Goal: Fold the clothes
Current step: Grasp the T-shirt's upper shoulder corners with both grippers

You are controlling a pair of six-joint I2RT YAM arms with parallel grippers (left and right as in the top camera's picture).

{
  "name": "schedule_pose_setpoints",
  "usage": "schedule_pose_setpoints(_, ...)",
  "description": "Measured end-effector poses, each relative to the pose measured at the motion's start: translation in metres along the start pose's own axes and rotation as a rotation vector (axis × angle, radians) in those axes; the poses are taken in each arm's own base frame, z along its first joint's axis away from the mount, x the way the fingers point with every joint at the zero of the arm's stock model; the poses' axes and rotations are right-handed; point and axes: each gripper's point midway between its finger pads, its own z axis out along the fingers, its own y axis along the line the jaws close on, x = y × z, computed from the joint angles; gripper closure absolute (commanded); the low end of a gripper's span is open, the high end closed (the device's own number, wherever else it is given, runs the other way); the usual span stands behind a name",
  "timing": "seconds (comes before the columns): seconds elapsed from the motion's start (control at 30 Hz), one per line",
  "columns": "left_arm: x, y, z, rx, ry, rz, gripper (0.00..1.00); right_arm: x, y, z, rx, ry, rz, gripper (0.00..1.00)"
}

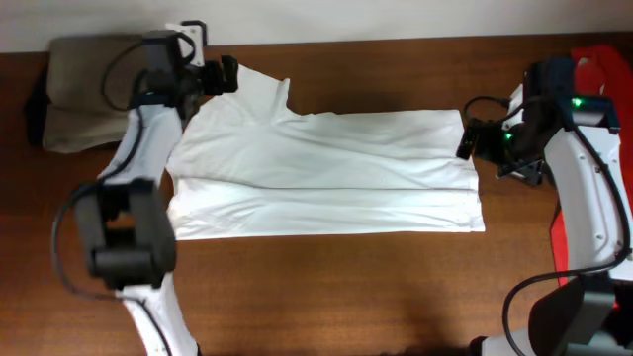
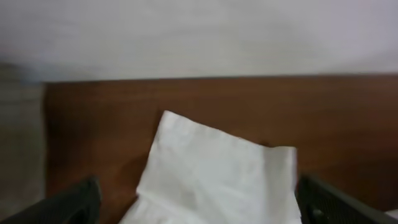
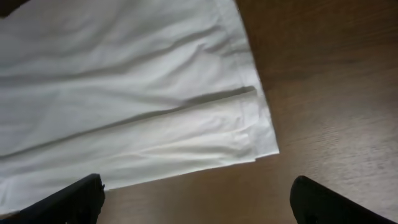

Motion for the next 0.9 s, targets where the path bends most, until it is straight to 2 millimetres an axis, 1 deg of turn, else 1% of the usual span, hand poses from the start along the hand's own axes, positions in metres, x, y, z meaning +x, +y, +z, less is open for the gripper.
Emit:
schedule_pose_setpoints(0.03, 0.004, 0.0, 0.02, 0.006, -0.008, 0.059, 0.03, 0.003, 0.003, 0.001, 0.0, 0.01, -0.01, 0.01)
schedule_pose_setpoints(0.07, 0.008, 0.0, 0.033, 0.01, -0.012, 0.103, 0.05, 0.006, 0.009, 0.001, -0.003, 0.015, -0.028, 0.01)
schedule_pose_setpoints(0.13, 0.012, -0.002, 0.05, 0.018, -0.029, 0.17, 0.04, 0.011, 0.019, 0.003, -0.007, 0.028, -0.074, 0.01)
schedule_pose_setpoints(0.2, 0.01, 0.0, 0.055, 0.003, -0.047, 0.198, 0.03, 0.015, 0.03, 0.004, -0.014, 0.032, -0.111, 0.02)
schedule_pose_setpoints(0.3, 0.017, 0.01, 0.063, -0.044, -0.036, 0.239, 0.02, 0.018, 0.035, 0.004, -0.017, 0.036, -0.13, 0.01)
schedule_pose_setpoints(0.4, 0.036, 0.019, 0.075, -0.073, 0.002, 0.265, 0.04, 0.018, 0.035, 0.004, -0.017, 0.036, -0.132, 0.01)
schedule_pose_setpoints(0.53, 0.064, 0.026, 0.091, -0.078, 0.054, 0.266, 0.05, 0.018, 0.035, 0.004, -0.017, 0.036, -0.132, 0.01)
schedule_pose_setpoints(0.63, 0.076, 0.029, 0.097, -0.079, 0.076, 0.262, 0.06, 0.018, 0.035, 0.004, -0.017, 0.036, -0.132, 0.01)
schedule_pose_setpoints(0.7, 0.081, 0.029, 0.1, -0.076, 0.083, 0.261, 0.11, 0.018, 0.035, 0.004, -0.017, 0.036, -0.132, 0.01)
schedule_pose_setpoints(0.73, 0.081, 0.029, 0.101, -0.074, 0.084, 0.263, 0.18, 0.018, 0.035, 0.004, -0.017, 0.035, -0.132, 0.01)
schedule_pose_setpoints(0.77, 0.081, 0.029, 0.101, -0.074, 0.082, 0.264, 0.32, 0.017, 0.036, 0.004, -0.017, 0.032, -0.132, 0.01)
schedule_pose_setpoints(0.83, 0.081, 0.029, 0.101, -0.075, 0.081, 0.266, 0.53, 0.012, 0.036, 0.005, -0.016, 0.011, -0.135, 0.01)
schedule_pose_setpoints(0.87, 0.081, 0.029, 0.101, -0.074, 0.084, 0.264, 0.67, 0.01, 0.037, 0.005, -0.018, 0.002, -0.136, 0.01)
schedule_pose_setpoints(0.9, 0.083, 0.029, 0.101, -0.072, 0.093, 0.268, 0.89, 0.002, 0.039, 0.004, -0.022, -0.032, -0.14, 0.02)
